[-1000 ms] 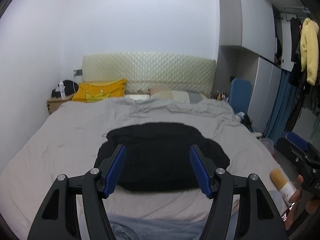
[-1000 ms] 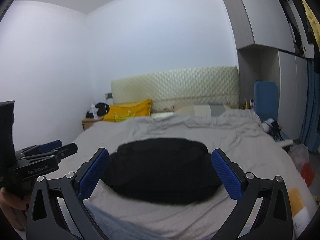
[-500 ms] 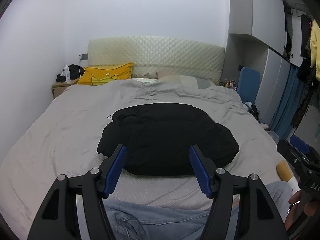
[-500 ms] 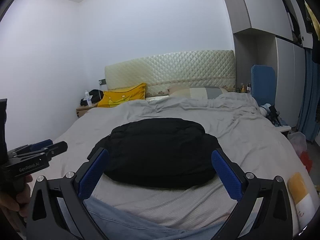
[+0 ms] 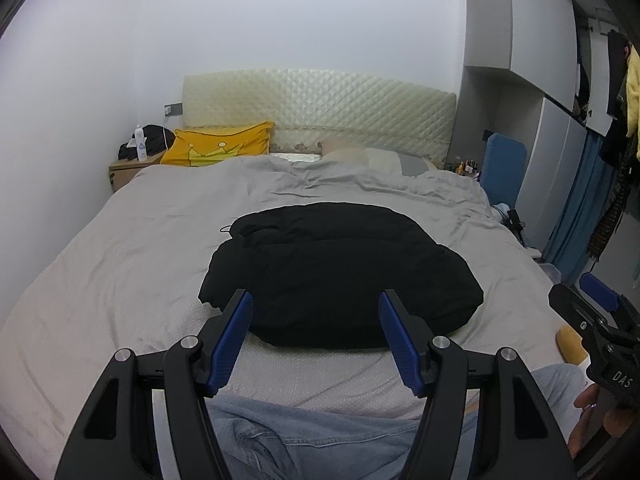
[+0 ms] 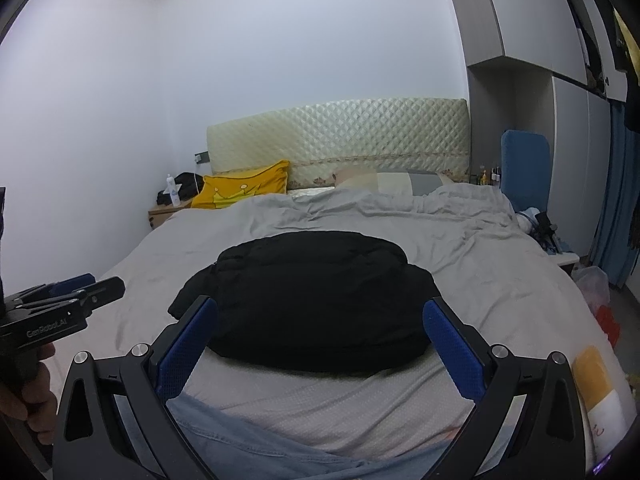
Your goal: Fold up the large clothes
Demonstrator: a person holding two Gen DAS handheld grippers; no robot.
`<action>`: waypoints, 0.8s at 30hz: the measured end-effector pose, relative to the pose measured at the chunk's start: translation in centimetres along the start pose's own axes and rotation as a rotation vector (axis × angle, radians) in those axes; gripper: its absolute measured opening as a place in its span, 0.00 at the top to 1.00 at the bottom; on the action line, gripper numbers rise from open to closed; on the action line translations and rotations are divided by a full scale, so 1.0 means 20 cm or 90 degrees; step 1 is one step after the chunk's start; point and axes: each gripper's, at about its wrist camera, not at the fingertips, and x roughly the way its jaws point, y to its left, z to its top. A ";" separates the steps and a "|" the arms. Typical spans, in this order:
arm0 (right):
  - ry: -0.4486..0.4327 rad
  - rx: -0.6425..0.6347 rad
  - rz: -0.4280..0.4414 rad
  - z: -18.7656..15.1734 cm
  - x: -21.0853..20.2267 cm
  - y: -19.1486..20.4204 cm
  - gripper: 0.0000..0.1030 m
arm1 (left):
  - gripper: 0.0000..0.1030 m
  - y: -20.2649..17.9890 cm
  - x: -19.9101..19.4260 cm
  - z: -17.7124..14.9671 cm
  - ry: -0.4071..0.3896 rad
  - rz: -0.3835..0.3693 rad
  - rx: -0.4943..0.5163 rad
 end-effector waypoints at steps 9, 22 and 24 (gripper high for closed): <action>0.002 0.001 -0.001 0.00 0.00 0.01 0.00 | 0.36 0.00 0.00 0.01 -0.002 -0.002 0.004; -0.001 0.003 -0.003 0.00 -0.01 0.01 0.00 | 0.36 0.00 -0.01 0.00 -0.003 0.000 0.004; -0.001 0.004 -0.005 -0.01 -0.01 0.00 0.00 | 0.36 0.00 -0.01 0.00 -0.002 0.000 0.003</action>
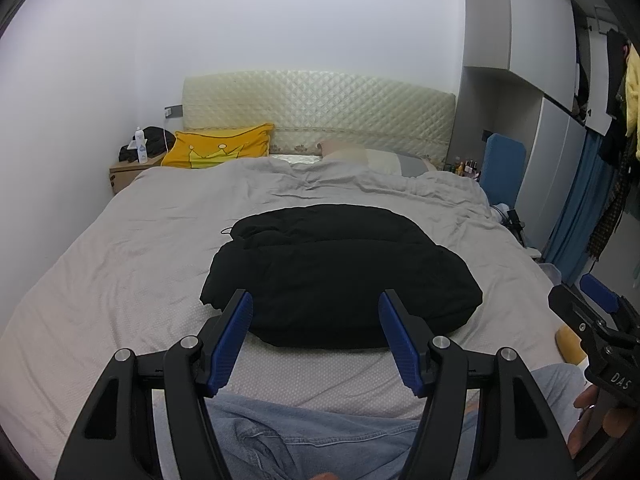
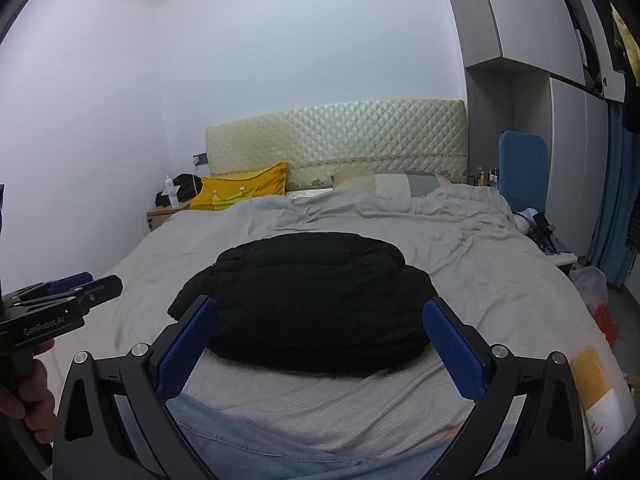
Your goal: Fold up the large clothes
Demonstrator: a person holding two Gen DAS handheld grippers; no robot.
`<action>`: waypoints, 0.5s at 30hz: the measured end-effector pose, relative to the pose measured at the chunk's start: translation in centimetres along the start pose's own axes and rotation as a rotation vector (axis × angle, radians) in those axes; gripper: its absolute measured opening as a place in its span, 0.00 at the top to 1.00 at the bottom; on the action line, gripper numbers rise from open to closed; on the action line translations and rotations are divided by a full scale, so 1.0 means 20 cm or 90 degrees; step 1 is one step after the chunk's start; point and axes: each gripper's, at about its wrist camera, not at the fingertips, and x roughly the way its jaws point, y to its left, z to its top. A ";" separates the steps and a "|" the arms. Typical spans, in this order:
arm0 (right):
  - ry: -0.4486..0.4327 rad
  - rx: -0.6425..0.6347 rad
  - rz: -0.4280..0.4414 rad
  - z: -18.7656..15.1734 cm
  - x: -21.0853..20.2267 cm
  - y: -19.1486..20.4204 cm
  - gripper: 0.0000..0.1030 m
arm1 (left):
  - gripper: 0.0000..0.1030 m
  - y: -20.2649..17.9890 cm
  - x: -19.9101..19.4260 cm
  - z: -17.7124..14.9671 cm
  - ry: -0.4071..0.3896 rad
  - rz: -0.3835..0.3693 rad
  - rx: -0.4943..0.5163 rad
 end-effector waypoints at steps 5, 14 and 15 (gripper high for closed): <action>0.002 0.003 -0.002 0.00 -0.01 -0.01 0.00 | 0.36 0.00 0.00 0.00 0.002 0.002 0.000; 0.000 -0.001 -0.008 -0.01 -0.01 0.00 0.00 | 0.36 0.00 -0.01 0.00 0.000 0.002 -0.001; -0.001 -0.002 -0.010 -0.01 -0.01 0.00 0.00 | 0.36 0.00 -0.01 -0.01 -0.001 0.001 -0.002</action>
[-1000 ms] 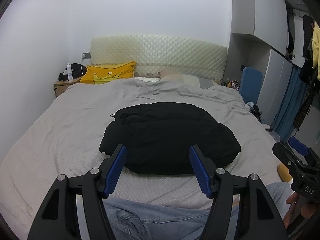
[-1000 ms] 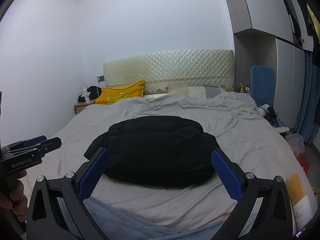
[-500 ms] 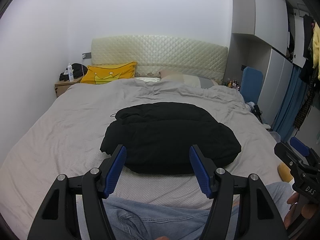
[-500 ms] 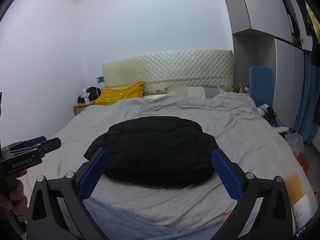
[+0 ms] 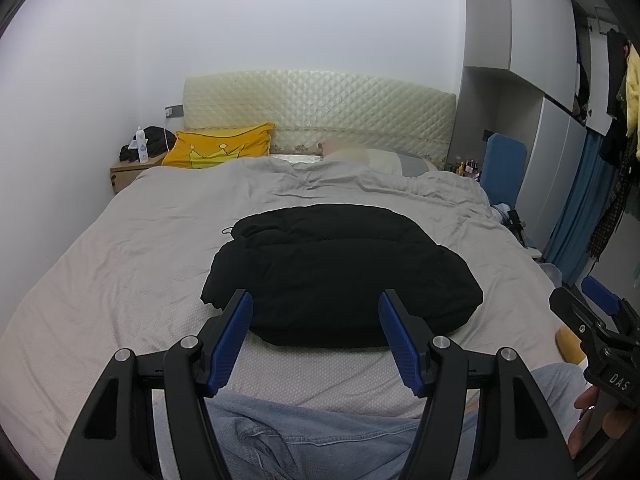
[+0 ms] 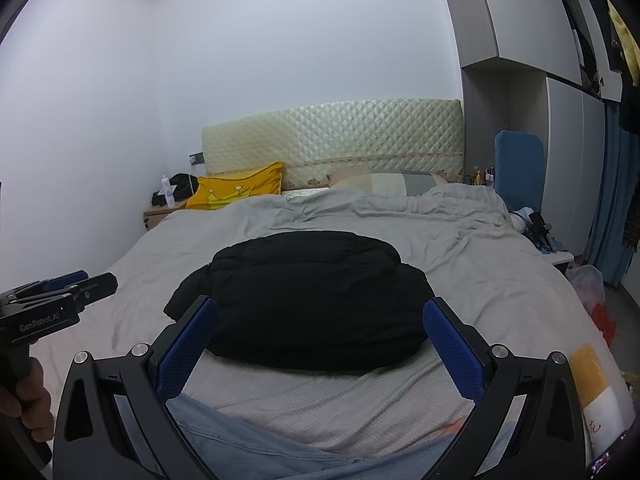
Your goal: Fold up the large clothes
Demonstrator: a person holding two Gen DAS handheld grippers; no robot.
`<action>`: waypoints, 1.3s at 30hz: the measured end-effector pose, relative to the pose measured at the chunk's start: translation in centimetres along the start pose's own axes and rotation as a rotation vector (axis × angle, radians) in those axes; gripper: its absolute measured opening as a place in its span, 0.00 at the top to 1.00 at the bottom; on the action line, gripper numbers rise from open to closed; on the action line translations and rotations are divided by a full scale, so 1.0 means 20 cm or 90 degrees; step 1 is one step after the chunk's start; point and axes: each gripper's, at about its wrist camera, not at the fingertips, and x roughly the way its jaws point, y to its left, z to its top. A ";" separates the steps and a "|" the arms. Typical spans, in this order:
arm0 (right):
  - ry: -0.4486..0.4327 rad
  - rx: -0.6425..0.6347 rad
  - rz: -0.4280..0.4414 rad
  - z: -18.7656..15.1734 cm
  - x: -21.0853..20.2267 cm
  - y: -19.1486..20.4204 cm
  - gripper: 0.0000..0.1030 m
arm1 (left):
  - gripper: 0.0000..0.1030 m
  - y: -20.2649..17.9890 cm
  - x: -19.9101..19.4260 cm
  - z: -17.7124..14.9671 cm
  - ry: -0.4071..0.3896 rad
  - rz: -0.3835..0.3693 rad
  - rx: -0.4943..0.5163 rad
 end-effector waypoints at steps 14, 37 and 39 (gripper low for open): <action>-0.004 -0.001 -0.004 -0.02 -0.02 0.02 0.00 | 0.36 0.04 -0.03 -0.01 -0.012 -0.006 -0.010; -0.015 0.005 -0.009 -0.02 -0.06 0.02 0.00 | 0.36 0.04 -0.07 0.00 -0.006 -0.017 -0.010; -0.015 0.004 -0.007 -0.02 -0.07 0.02 0.00 | 0.36 0.04 -0.07 0.00 -0.006 -0.018 -0.011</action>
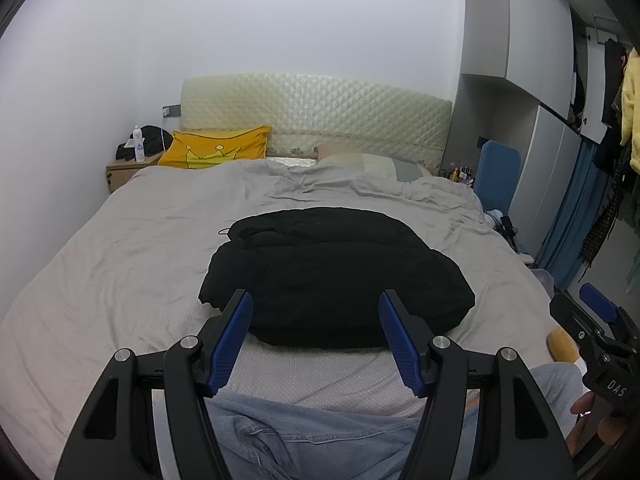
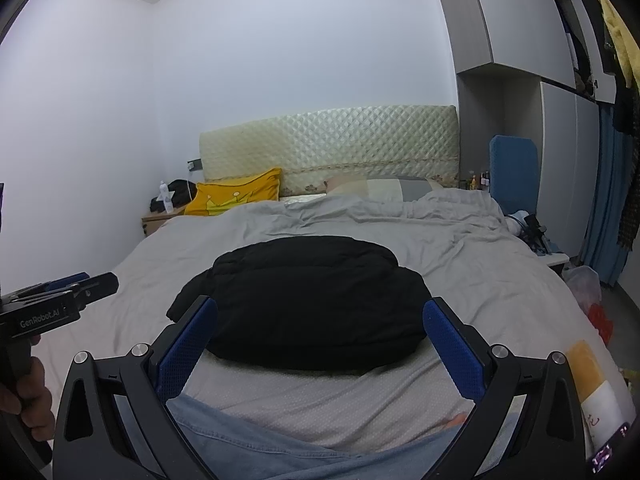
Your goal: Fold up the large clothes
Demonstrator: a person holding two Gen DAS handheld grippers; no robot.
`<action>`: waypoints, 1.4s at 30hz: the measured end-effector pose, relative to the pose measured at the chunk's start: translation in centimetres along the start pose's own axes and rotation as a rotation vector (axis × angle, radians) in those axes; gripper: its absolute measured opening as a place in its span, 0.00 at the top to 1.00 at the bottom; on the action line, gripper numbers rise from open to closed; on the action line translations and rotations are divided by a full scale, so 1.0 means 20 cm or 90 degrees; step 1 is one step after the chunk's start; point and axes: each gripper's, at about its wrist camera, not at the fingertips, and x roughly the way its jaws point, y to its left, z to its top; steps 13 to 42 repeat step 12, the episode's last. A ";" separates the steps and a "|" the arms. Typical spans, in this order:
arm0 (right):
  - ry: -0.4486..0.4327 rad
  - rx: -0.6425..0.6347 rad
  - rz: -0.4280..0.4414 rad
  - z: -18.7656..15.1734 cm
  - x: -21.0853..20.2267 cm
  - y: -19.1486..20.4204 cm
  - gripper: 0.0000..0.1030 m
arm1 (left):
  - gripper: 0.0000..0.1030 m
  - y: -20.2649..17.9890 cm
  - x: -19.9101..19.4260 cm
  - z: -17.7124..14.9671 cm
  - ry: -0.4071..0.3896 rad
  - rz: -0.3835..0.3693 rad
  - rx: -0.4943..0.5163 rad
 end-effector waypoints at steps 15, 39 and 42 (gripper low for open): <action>-0.004 -0.001 -0.010 -0.01 -0.01 0.00 0.00 | 0.36 -0.01 0.01 0.01 0.001 -0.005 0.006; -0.004 -0.001 -0.010 -0.01 -0.01 0.00 0.00 | 0.36 -0.01 0.01 0.01 0.001 -0.005 0.006; -0.004 -0.001 -0.010 -0.01 -0.01 0.00 0.00 | 0.36 -0.01 0.01 0.01 0.001 -0.005 0.006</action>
